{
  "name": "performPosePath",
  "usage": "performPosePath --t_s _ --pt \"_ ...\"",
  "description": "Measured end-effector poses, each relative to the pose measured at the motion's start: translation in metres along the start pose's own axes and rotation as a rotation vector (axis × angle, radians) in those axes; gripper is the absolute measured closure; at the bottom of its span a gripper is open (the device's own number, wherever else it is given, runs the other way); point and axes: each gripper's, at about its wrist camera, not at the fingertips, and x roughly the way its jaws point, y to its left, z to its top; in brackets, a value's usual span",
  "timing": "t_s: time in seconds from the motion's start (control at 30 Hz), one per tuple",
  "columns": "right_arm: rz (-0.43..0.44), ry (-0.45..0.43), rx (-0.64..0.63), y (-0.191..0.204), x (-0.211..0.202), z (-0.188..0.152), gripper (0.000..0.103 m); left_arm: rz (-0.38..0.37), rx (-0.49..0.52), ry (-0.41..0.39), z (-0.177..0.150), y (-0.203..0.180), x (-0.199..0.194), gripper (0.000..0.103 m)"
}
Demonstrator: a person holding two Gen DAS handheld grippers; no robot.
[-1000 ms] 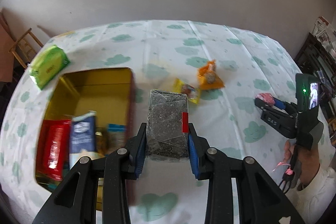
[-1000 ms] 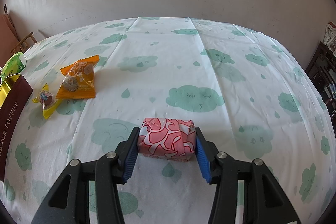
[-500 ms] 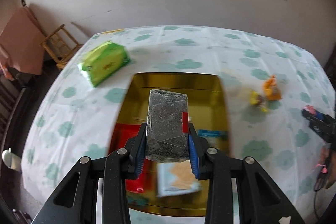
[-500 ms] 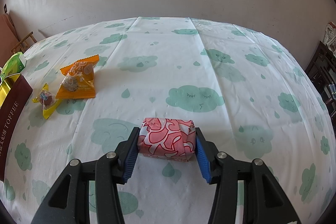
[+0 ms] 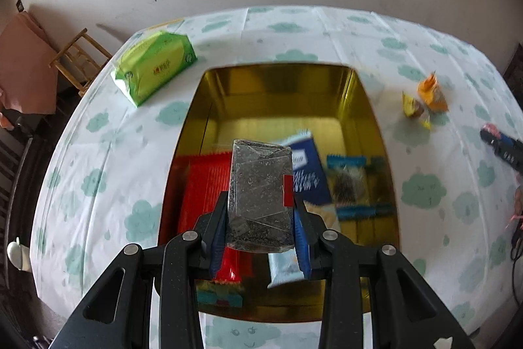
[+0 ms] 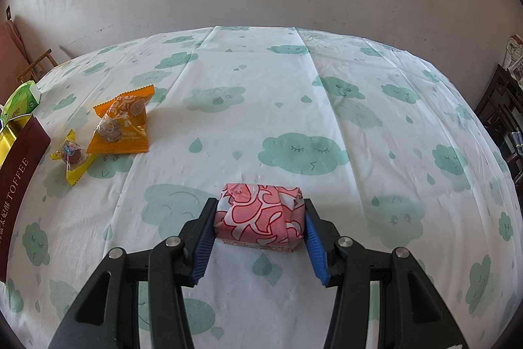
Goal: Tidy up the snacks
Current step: 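Carry the silver foil pack into the tin and open the left tool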
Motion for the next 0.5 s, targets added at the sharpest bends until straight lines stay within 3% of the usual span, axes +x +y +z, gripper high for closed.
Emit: performPosePath --t_s 0.13,0.5 --pt "0.0 0.0 0.0 0.0 0.0 0.0 0.052 0.009 -0.016 0.035 -0.009 0.004 0.01 0.071" --pt "-0.002 0.0 -0.002 0.0 -0.001 0.0 0.052 0.064 0.007 0.015 -0.013 0.007 0.01 0.065"
